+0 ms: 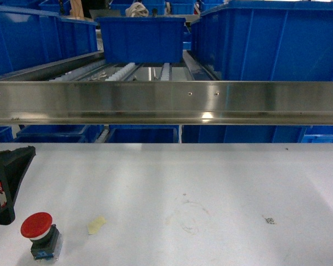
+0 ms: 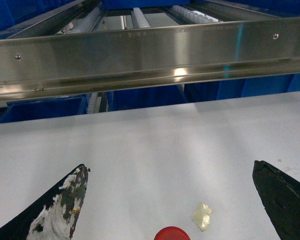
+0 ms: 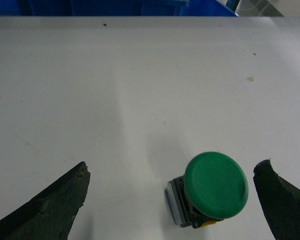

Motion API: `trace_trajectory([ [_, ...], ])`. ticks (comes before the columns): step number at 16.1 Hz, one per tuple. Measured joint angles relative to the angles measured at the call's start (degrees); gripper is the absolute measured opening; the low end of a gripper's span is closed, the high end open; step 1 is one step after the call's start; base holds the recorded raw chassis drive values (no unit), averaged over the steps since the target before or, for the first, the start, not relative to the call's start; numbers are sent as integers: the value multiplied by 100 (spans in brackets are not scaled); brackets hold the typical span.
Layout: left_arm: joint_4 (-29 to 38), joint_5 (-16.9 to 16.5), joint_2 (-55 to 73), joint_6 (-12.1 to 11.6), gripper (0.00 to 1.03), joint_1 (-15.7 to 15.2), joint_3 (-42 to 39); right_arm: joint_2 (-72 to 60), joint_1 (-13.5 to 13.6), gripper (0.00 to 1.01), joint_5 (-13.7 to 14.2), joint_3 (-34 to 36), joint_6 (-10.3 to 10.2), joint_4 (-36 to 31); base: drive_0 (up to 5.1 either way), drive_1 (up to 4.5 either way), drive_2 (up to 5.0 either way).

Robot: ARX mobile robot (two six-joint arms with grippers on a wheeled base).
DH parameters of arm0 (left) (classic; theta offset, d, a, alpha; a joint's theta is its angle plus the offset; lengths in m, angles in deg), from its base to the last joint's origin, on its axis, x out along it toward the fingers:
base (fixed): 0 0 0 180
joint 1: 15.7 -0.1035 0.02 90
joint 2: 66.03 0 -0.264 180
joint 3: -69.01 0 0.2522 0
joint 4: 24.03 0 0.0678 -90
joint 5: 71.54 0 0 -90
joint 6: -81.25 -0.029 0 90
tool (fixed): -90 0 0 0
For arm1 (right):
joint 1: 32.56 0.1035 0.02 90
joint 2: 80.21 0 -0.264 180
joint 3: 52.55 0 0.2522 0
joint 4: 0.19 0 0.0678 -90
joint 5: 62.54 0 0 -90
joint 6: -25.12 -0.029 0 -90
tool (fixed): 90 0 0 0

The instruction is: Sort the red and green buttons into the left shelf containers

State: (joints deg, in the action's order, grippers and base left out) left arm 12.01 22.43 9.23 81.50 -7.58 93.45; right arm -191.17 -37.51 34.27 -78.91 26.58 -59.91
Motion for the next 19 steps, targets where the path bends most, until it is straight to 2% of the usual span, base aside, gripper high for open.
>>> trace_trajectory([
  [2,0,2,0,0,98,0,0,-389,-42,98,22,-122,-2,-15,0,0,0],
  [9,0,2,0,0,98,0,0,-424,-37,98,22,-122,0,-28,0,0,0],
  [12,-2,2,0,0,98,0,0,-717,-271,98,-39,-275,-4,-20,0,0,0],
  [19,-2,2,0,2,98,-2,0,-835,-413,98,-125,-389,-22,-15,0,0,0],
])
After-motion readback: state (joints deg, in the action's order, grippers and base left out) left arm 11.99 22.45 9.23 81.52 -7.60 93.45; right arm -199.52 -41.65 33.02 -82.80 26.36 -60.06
